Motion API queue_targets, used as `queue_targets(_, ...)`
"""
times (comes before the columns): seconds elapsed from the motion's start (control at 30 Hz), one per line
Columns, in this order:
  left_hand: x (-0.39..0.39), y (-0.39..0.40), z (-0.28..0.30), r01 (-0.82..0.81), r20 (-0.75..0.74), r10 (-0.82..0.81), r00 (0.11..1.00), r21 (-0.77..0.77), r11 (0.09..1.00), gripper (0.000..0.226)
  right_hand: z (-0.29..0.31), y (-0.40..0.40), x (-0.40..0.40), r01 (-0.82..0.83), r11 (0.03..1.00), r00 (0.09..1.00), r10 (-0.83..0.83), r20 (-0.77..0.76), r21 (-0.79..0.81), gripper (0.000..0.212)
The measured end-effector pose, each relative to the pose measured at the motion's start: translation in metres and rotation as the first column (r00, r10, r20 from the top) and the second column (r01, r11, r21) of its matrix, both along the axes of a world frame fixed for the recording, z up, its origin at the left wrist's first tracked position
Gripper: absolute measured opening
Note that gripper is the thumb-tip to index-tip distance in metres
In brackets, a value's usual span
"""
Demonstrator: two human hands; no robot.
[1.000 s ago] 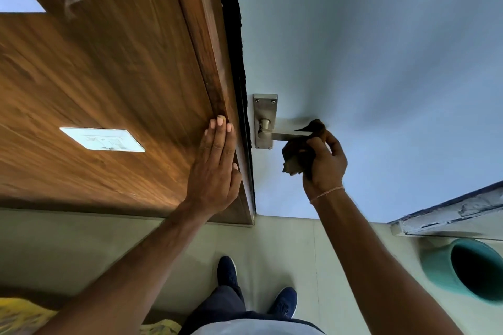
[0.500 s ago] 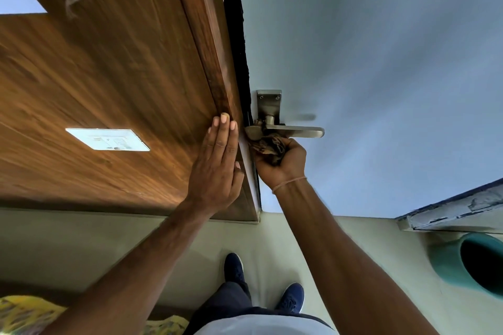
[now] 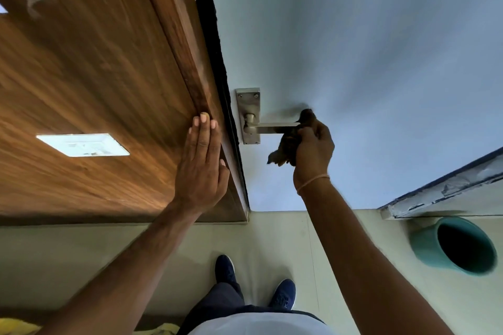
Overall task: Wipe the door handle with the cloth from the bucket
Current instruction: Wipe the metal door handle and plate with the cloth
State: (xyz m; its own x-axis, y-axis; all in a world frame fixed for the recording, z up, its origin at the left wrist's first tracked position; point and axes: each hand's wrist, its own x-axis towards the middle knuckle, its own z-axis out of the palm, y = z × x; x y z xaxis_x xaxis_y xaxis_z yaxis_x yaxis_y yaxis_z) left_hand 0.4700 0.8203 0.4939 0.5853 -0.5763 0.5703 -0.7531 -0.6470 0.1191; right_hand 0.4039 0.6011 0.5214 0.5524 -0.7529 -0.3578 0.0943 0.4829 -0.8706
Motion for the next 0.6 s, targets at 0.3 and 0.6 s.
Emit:
queue_targets(0.3, -0.004, 0.001, 0.004, -0.018, 0.0, 0.018, 1.0, 0.022, 1.0, 0.085, -0.008, 0.019, -0.001, -0.322, -0.081, 0.947, -0.03, -0.321, -0.943, 0.055)
queue_targets(0.6, -0.012, -0.001, 0.01, -0.035, -0.016, 0.036, 0.999, 0.022, 0.999, 0.08, 0.006, 0.018, -0.017, -0.322, -0.144, 0.899, 0.262, -0.35, -0.936, 0.054)
